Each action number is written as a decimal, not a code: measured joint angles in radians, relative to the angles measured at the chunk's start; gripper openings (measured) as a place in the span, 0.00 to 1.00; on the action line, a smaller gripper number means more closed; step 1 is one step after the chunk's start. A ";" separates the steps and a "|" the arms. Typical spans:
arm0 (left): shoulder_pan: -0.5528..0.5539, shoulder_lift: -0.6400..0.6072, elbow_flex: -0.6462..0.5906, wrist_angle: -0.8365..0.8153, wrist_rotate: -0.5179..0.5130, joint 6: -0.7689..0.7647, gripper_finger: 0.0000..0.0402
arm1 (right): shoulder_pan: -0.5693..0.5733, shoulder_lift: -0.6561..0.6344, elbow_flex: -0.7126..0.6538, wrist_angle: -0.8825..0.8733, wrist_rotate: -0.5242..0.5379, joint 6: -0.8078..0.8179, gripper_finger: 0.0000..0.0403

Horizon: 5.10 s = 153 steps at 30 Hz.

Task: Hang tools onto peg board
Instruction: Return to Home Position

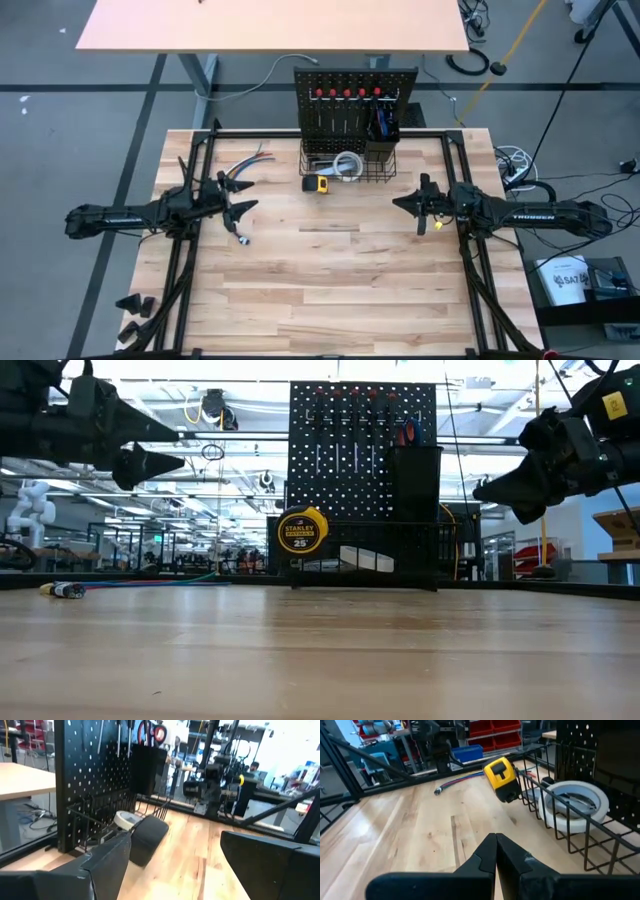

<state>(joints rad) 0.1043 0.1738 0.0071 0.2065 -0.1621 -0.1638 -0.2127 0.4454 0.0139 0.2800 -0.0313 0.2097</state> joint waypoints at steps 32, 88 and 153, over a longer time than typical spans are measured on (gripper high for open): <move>0.000 0.001 -0.001 -0.043 -0.001 0.040 0.79 | 0.000 -0.427 0.002 -0.240 -0.126 -0.136 0.00; 0.000 0.000 -0.003 -0.059 -0.007 0.045 0.79 | 0.000 -0.400 0.002 -0.242 -0.127 -0.065 0.00; 0.000 0.000 -0.003 -0.059 -0.006 0.045 0.79 | 0.000 -0.400 0.002 -0.242 -0.127 -0.065 0.00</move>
<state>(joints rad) 0.1047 0.1743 0.0044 0.1478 -0.1685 -0.1188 -0.2123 0.0452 0.0154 0.0380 -0.1585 0.1451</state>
